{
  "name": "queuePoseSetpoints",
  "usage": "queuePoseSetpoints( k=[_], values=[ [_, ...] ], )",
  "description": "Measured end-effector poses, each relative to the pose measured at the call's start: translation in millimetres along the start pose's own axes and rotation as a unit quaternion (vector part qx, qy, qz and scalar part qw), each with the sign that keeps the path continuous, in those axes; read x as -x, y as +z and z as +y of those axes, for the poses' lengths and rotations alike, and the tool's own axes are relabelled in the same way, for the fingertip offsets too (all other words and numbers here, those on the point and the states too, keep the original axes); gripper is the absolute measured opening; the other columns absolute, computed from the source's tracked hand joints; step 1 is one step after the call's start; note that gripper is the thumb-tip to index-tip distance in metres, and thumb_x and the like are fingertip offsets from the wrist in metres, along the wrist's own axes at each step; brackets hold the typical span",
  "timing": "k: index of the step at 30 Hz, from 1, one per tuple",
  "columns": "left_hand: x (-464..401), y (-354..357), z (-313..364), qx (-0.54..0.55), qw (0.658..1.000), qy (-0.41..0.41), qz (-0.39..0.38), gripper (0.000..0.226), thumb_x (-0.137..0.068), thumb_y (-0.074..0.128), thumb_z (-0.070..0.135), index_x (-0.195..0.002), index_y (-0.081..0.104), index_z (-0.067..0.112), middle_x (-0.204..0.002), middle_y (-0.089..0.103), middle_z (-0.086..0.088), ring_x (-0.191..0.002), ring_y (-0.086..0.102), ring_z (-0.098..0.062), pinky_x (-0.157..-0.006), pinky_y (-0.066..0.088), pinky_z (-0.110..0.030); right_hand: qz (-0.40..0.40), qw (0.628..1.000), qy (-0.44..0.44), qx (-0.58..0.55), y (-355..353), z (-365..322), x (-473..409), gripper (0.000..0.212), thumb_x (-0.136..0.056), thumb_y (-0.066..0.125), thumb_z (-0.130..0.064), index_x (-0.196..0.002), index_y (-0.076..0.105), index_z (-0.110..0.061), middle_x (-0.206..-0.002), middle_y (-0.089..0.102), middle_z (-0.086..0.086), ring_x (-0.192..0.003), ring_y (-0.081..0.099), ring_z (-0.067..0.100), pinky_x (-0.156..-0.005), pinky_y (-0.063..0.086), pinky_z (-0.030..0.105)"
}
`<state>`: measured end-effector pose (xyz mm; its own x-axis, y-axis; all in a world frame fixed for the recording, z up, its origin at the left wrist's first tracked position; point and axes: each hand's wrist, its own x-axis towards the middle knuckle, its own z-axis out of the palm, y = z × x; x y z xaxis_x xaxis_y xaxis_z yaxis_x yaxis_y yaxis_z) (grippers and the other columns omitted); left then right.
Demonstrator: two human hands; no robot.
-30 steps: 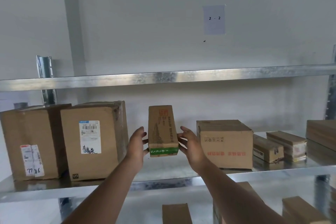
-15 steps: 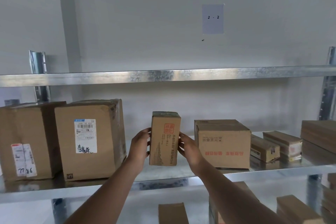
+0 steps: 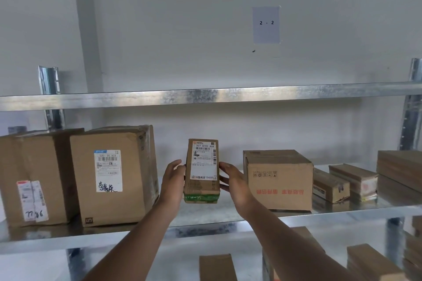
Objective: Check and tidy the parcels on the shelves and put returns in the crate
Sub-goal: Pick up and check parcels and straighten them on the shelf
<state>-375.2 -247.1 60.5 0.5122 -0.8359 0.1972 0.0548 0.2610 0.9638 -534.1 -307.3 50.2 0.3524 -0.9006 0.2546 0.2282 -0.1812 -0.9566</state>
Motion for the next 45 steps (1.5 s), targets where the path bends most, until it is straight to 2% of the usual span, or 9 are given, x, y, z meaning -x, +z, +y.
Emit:
queuePoseSetpoints(
  k=[4,8,15,17,20,29,36,40,45],
  values=[
    [1,-3,2,-0.02,1.0,-0.005,-0.009,0.039,-0.1,0.05,0.024,-0.139,0.05,0.031,-0.117,0.068,0.001,-0.114,0.062,-0.019,-0.098,0.051,-0.041,-0.012,0.999,-0.031,0.008,-1,4,4,0.025,-0.108,0.042,-0.025,-0.123,0.061,-0.02,-0.117,0.068,-0.003,-0.115,0.065,0.015,-0.079,0.055,0.021],
    [6,-2,4,-0.074,0.996,0.048,-0.024,0.029,-0.103,0.046,0.024,-0.12,0.068,0.033,-0.109,0.075,0.007,-0.095,0.07,-0.008,-0.066,0.05,-0.021,-0.045,0.993,-0.095,0.043,1,4,3,0.036,-0.098,0.049,-0.01,-0.13,0.066,-0.011,-0.124,0.07,0.009,-0.108,0.068,0.002,-0.082,0.051,0.01],
    [7,-5,-16,-0.092,0.995,0.02,-0.036,0.028,-0.106,0.046,0.022,-0.097,0.064,0.04,-0.098,0.064,0.018,-0.087,0.054,0.005,-0.079,0.044,-0.028,-0.029,0.997,-0.055,0.056,-5,37,-11,0.04,-0.105,0.042,-0.004,-0.136,0.06,-0.022,-0.133,0.064,0.003,-0.121,0.061,0.013,-0.073,0.053,0.01],
    [4,-5,-25,-0.099,0.994,0.0,-0.043,0.015,-0.104,0.05,0.028,-0.106,0.062,0.036,-0.109,0.066,0.007,-0.096,0.058,-0.006,-0.087,0.044,-0.033,-0.023,0.998,-0.019,0.05,-7,51,-16,0.043,-0.106,0.042,-0.005,-0.141,0.055,-0.026,-0.136,0.063,0.002,-0.125,0.058,0.021,-0.081,0.058,0.021],
    [-2,-3,-35,-0.094,0.994,-0.019,-0.052,0.012,-0.101,0.057,0.034,-0.113,0.058,0.035,-0.119,0.068,-0.001,-0.104,0.062,-0.017,-0.075,0.048,-0.028,-0.03,0.998,0.007,0.053,-6,64,-21,0.045,-0.106,0.042,-0.008,-0.144,0.05,-0.031,-0.139,0.062,0.001,-0.128,0.056,0.027,-0.104,0.053,0.047],
    [-29,-10,-59,-0.077,0.995,-0.028,-0.049,0.026,-0.102,0.052,0.019,-0.12,0.063,0.034,-0.12,0.07,0.0,-0.101,0.063,-0.009,-0.067,0.046,-0.022,-0.034,0.997,0.006,0.068,9,81,-36,0.055,-0.086,0.047,-0.015,-0.141,0.049,-0.017,-0.141,0.054,0.011,-0.13,0.054,0.03,-0.104,0.052,0.047],
    [-43,-16,-75,-0.1,0.994,-0.03,-0.043,0.04,-0.097,0.056,0.024,-0.131,0.054,0.044,-0.136,0.063,0.01,-0.12,0.06,-0.023,-0.094,0.052,-0.041,-0.026,0.996,0.03,0.074,19,82,-38,0.058,-0.087,0.047,-0.01,-0.144,0.041,-0.015,-0.126,0.06,-0.005,-0.118,0.059,0.021,-0.083,0.056,0.025],
    [-40,-16,-70,-0.147,0.986,-0.009,-0.078,0.053,-0.094,0.05,0.017,-0.141,0.046,0.041,-0.142,0.057,0.011,-0.125,0.058,-0.022,-0.105,0.051,-0.047,-0.025,0.997,0.044,0.054,21,78,-34,0.055,-0.093,0.042,0.001,-0.146,0.037,-0.016,-0.136,0.057,0.006,-0.127,0.056,0.032,-0.083,0.059,0.026],
    [-28,-5,-58,-0.324,0.942,0.078,-0.045,0.077,-0.095,0.053,0.023,-0.157,0.009,0.037,-0.167,0.018,-0.007,-0.152,0.022,-0.036,-0.119,0.031,-0.052,0.032,0.989,0.057,0.134,13,61,-28,0.07,-0.102,0.047,-0.015,-0.162,0.011,-0.022,-0.167,0.022,-0.001,-0.151,0.03,0.027,-0.122,0.03,0.047]
  ],
)
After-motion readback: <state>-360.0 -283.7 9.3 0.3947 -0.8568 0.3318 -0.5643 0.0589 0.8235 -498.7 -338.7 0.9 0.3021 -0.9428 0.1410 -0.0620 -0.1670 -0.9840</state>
